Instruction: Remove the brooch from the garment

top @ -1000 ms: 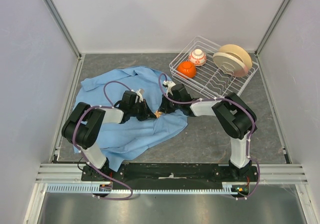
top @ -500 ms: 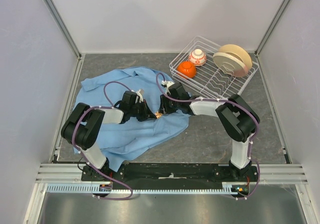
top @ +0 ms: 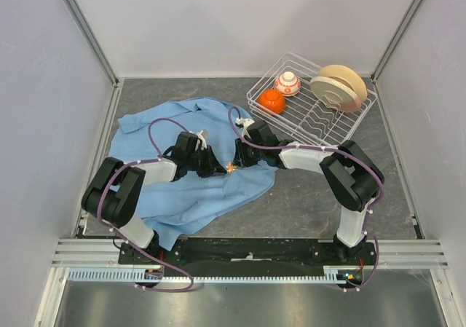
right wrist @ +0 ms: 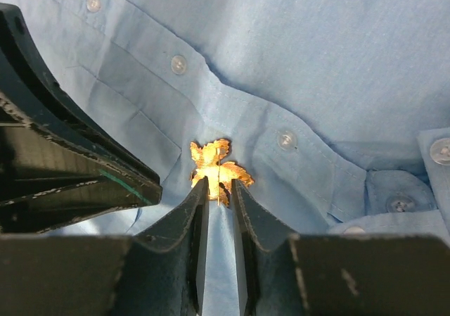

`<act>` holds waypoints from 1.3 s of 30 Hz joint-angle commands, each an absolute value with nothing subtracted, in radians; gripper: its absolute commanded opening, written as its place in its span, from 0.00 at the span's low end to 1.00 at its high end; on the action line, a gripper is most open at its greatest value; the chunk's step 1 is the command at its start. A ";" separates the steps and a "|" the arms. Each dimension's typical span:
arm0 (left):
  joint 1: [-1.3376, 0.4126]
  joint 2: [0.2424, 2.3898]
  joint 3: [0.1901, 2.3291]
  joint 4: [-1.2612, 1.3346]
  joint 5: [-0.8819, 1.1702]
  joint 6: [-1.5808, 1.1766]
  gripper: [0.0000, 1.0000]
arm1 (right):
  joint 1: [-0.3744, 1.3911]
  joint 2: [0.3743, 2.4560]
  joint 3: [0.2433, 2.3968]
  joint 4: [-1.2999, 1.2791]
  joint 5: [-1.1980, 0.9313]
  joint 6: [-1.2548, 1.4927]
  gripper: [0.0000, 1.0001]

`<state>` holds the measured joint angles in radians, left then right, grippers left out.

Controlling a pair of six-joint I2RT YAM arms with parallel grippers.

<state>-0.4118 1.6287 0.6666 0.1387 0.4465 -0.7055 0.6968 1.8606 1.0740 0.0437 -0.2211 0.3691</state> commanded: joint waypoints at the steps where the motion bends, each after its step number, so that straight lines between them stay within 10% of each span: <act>1: -0.414 1.554 0.707 0.115 0.426 -0.701 0.21 | 0.703 1.873 1.078 0.092 -0.250 0.344 0.25; 39: -0.416 1.772 0.793 0.098 0.385 -0.678 0.02 | 0.882 2.051 1.210 -0.213 0.184 0.152 0.00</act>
